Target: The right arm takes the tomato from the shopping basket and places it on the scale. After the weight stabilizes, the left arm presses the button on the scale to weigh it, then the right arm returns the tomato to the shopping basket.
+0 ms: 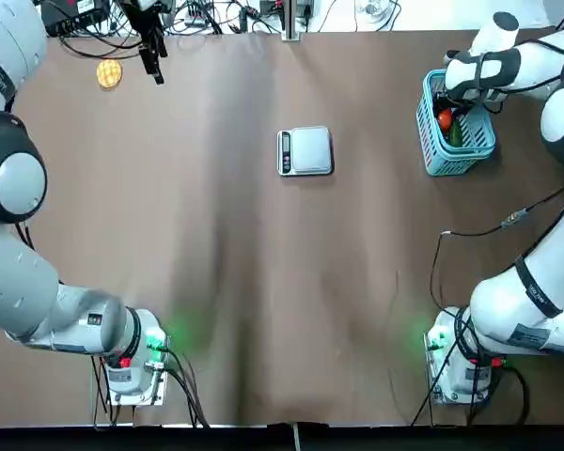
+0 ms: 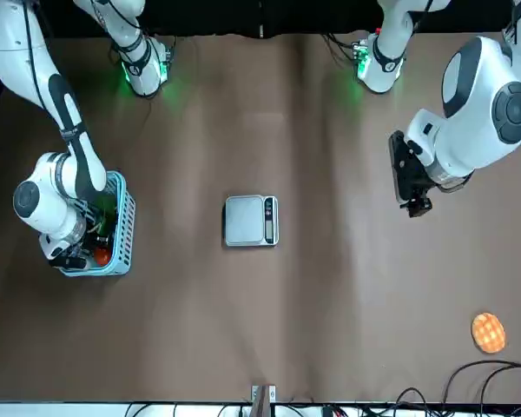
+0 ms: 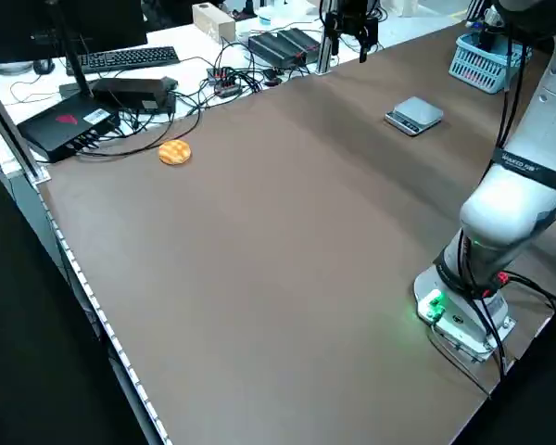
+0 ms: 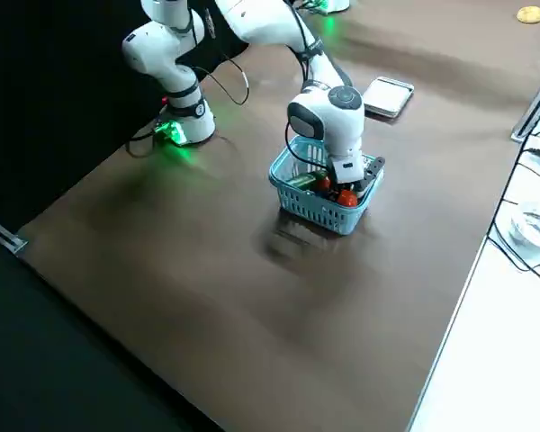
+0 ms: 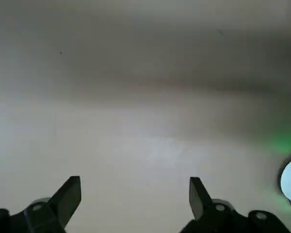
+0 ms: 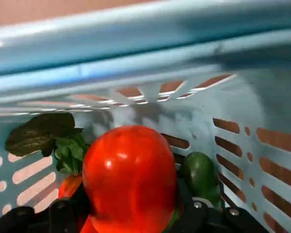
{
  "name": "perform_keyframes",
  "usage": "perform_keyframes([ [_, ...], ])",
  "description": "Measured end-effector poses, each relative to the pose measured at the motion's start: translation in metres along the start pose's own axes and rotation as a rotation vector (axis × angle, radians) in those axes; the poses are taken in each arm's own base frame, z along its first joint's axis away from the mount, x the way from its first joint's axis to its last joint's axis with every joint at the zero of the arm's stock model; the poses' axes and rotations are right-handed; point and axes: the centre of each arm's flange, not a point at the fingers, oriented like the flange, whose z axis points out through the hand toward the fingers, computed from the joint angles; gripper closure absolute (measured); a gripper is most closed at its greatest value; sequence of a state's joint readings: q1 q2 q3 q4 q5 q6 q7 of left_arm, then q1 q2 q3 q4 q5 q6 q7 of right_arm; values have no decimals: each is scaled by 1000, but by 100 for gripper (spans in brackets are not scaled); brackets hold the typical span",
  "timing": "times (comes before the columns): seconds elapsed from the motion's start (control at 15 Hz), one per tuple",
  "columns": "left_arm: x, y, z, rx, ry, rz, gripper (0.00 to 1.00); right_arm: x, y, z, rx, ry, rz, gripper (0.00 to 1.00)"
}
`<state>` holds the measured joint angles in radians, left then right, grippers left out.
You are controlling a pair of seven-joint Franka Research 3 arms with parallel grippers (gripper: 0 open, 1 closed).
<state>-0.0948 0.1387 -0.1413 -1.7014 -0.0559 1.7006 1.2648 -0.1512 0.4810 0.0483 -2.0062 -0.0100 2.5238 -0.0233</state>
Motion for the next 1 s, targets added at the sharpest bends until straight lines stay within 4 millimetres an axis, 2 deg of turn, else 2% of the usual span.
perform_keyframes([
  [0.27, 2, 0, 1, 0, 3, 3, 2, -1, -2, -5, 2, -43, -4, 29],
  [0.6, 4, 0, 0, 1, 3, 6, 3, 0, -4, -78, -5, -56, -8, 29],
  [0.8, 4, 0, 0, 1, 3, 9, 6, -4, -6, -124, -9, -44, -18, 29],
  [1.0, 12, 3, 1, 1, 3, 27, 6, -12, -15, -161, -11, -35, -35, 29],
])
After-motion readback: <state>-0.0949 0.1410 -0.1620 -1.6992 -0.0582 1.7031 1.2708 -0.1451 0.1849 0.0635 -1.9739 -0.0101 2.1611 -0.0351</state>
